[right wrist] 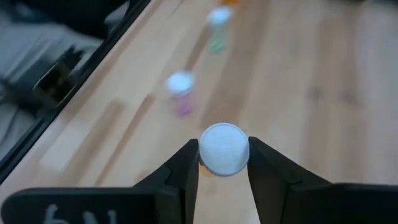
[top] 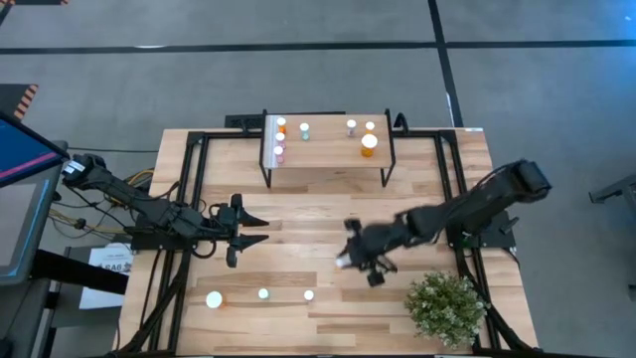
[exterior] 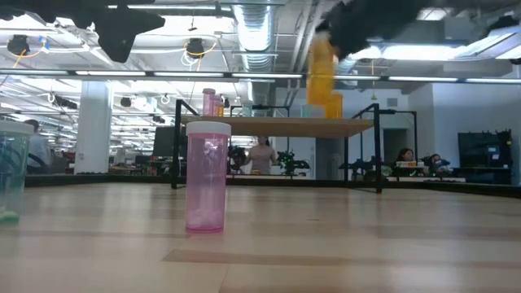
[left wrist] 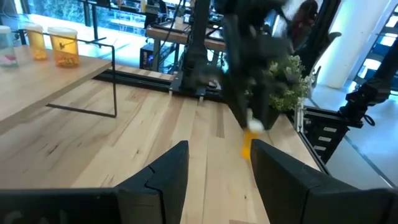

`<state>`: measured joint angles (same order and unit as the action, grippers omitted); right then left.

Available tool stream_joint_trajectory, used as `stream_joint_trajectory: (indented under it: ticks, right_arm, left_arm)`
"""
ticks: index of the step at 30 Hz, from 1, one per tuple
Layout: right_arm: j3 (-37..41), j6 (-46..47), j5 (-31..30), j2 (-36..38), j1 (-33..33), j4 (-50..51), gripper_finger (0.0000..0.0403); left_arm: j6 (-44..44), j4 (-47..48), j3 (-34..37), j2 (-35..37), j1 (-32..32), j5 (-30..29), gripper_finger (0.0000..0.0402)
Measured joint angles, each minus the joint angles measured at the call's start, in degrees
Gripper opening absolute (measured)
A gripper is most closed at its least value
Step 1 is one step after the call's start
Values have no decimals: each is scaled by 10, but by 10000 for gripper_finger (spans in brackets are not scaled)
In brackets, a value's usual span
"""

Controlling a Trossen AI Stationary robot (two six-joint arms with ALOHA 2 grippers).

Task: Pick and place medicine bottles onto shelf by color
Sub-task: Put the small orange pill bottle on the shelf

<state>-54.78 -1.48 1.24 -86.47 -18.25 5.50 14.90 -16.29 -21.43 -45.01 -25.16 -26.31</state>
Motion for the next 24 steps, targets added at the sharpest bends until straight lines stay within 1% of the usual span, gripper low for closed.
stream_joint_trajectory:
  ticks: [6,8,10,13,17,21,24]
  right_arm:
    - [0,-45,-1,103,101,10,138]
    - [-6,-61,-1,126,142,19,138]
    - [-28,-75,-1,136,184,46,137]
    - [-79,-93,-1,131,243,94,138]
    - [-152,-116,1,101,313,142,140]
    - [-203,-126,7,71,378,152,139]
    - [-228,-126,37,43,422,155,138]
  left_arm:
    - [0,-1,0,0,0,0,160]
    - [0,-2,0,0,0,0,160]
    - [0,-2,0,0,0,0,160]
    - [0,-2,0,0,0,0,160]
    - [0,-3,0,0,0,0,160]
    - [0,-2,0,0,0,0,160]
    - [0,-2,0,0,0,0,160]
